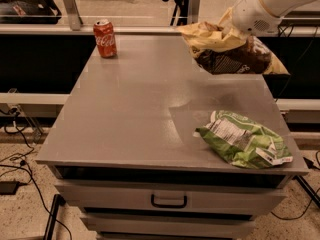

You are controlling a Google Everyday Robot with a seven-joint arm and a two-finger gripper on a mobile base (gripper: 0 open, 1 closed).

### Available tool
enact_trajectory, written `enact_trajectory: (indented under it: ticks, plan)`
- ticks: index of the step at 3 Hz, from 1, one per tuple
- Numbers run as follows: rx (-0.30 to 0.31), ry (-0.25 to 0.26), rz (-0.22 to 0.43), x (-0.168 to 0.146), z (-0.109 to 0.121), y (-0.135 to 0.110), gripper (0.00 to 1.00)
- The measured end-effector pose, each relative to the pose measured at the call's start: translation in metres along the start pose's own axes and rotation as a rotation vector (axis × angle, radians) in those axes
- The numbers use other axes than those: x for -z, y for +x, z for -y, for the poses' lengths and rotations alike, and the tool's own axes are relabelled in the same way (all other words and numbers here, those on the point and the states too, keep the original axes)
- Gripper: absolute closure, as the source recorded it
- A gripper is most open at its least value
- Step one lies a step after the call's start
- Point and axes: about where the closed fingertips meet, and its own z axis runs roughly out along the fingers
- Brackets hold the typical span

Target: Move brown chip bag near green jalapeno chip bag

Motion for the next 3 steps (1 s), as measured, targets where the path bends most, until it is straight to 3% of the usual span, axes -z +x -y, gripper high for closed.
enact_trajectory:
  ticks: [3]
  plan:
    - [0.046,-0.196,0.004,0.013,-0.043,-0.014,1.0]
